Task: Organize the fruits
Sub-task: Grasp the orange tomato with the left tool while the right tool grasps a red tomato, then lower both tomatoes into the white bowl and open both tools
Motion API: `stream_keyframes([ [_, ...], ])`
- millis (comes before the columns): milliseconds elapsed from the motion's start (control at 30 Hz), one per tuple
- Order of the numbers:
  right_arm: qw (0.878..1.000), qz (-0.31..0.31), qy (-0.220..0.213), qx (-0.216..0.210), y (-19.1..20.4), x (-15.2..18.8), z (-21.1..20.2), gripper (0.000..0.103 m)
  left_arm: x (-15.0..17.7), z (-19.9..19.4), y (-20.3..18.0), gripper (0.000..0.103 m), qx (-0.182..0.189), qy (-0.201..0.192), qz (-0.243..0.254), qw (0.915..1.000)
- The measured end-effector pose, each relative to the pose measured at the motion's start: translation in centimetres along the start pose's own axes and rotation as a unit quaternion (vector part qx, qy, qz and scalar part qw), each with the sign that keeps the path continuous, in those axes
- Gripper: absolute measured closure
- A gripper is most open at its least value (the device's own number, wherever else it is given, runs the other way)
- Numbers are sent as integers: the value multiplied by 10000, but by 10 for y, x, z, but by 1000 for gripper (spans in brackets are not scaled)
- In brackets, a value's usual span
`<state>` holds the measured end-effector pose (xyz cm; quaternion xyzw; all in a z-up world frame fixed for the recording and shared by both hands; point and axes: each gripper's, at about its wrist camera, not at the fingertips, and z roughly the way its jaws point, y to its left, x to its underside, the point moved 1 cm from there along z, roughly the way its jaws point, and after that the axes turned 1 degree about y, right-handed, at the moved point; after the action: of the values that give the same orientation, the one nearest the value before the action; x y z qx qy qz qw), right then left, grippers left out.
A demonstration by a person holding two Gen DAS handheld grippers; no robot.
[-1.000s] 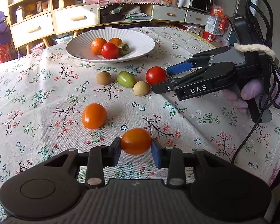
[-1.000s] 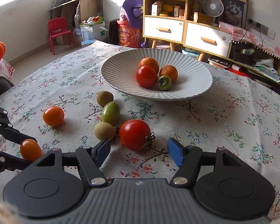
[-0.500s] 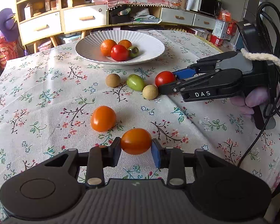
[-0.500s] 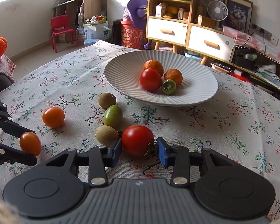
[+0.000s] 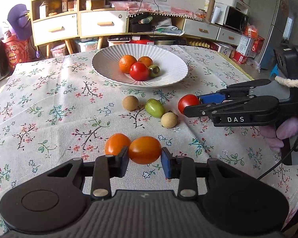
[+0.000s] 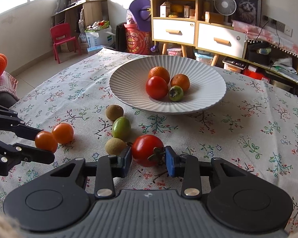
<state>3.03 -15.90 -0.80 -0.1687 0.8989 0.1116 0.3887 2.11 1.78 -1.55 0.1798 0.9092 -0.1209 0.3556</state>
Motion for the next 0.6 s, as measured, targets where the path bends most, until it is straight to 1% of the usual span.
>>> stream_keyframes([
  [267, 9990, 402, -143, -164, -7, -14, -6, 70, -23, 6, 2, 70, -92, -157, -140, 9997],
  [600, 9976, 577, -355, -131, -15, -31, -8, 70, -52, 16, -1, 70, -161, -375, -362, 9985],
])
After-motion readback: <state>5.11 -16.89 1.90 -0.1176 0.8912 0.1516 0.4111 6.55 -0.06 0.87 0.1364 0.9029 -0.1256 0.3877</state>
